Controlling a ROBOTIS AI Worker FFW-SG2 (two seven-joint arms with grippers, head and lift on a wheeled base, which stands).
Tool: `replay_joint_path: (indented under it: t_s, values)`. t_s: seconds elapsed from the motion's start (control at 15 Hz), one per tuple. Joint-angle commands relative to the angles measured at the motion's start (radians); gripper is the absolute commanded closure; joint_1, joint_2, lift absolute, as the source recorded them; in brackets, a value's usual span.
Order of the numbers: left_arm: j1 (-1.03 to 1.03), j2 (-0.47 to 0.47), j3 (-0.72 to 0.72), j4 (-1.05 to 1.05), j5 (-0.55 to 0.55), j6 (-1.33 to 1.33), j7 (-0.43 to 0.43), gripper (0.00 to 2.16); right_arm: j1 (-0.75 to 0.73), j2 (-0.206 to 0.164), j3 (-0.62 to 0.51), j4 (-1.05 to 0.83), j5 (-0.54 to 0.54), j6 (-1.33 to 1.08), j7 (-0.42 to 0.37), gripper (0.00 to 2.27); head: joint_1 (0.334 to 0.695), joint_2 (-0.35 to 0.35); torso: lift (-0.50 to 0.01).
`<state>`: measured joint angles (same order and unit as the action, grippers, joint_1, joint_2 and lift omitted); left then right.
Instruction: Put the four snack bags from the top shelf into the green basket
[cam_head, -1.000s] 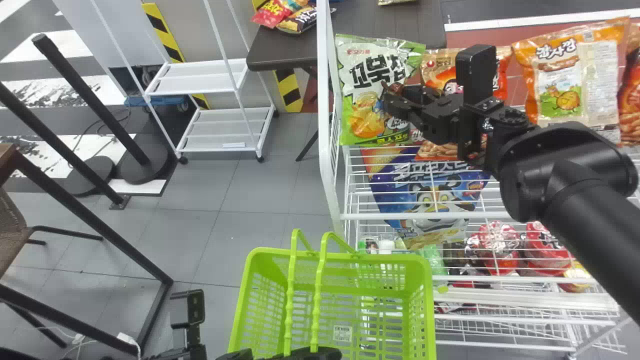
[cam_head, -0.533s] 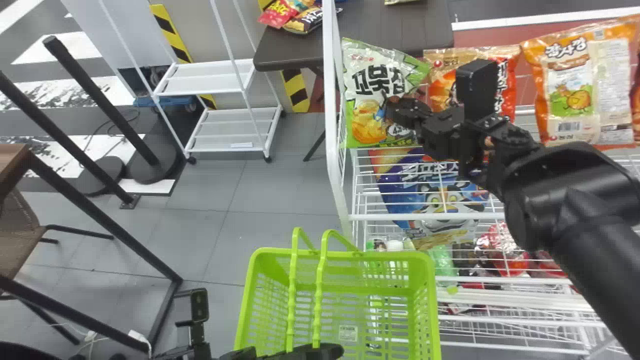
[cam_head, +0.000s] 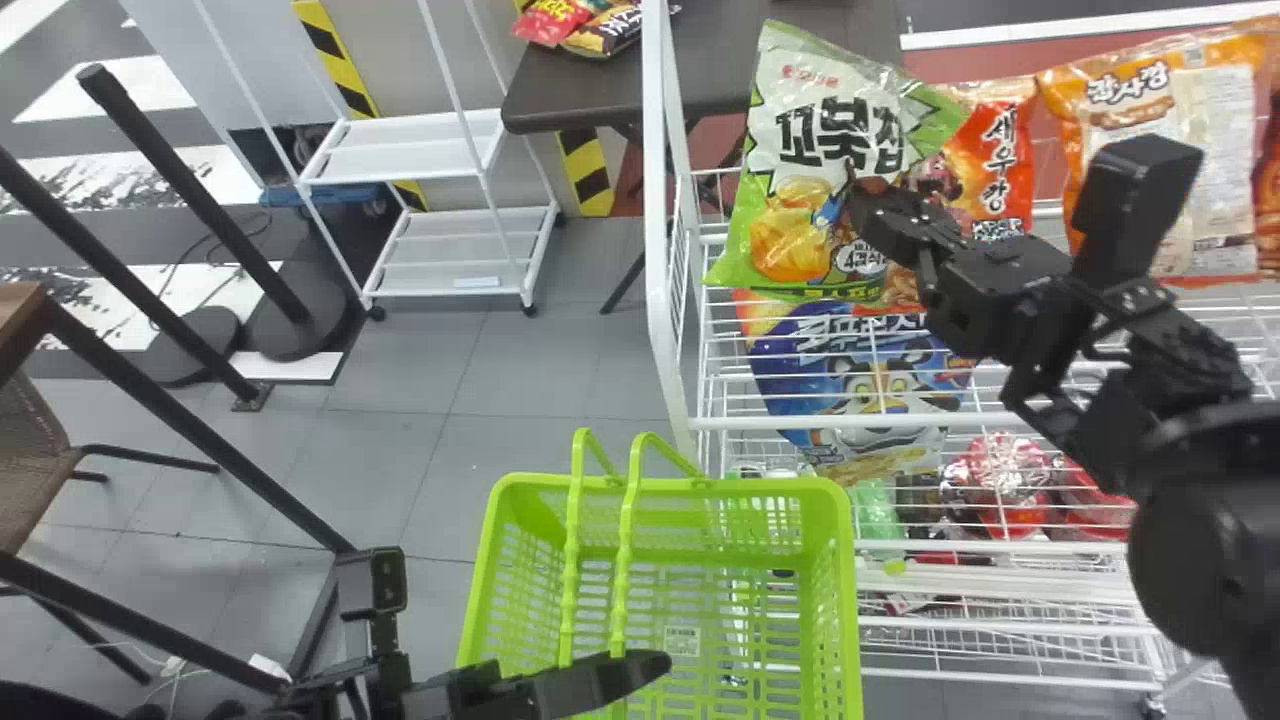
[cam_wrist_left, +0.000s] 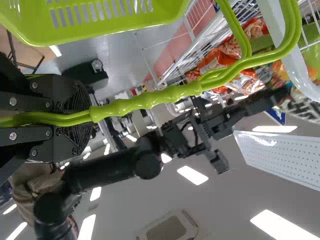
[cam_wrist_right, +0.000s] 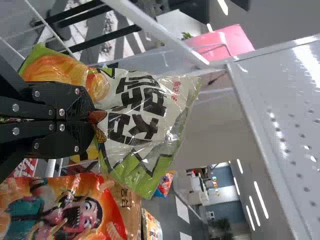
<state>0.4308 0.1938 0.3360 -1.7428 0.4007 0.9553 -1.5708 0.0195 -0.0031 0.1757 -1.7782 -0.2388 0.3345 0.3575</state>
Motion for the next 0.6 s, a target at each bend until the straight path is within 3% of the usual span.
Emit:
replay_joint_path:
  t_s: [0.0,0.33,0.53]
  values:
    - [-0.017,0.001,0.0,0.008,0.0,0.014,-0.01,2.15,0.131,0.004,-0.042,-0.185,-0.011,0.146,0.0,2.25,0.695,0.212,0.0]
    - [-0.047,0.003,-0.008,0.036,-0.006,0.02,-0.01,2.15,0.404,-0.003,-0.09,-0.438,-0.011,0.346,0.02,2.25,0.695,0.199,0.0]
    - [-0.049,0.001,-0.009,0.036,-0.006,0.023,-0.01,2.15,0.462,-0.003,-0.07,-0.5,-0.03,0.509,0.031,2.25,0.695,0.21,0.0]
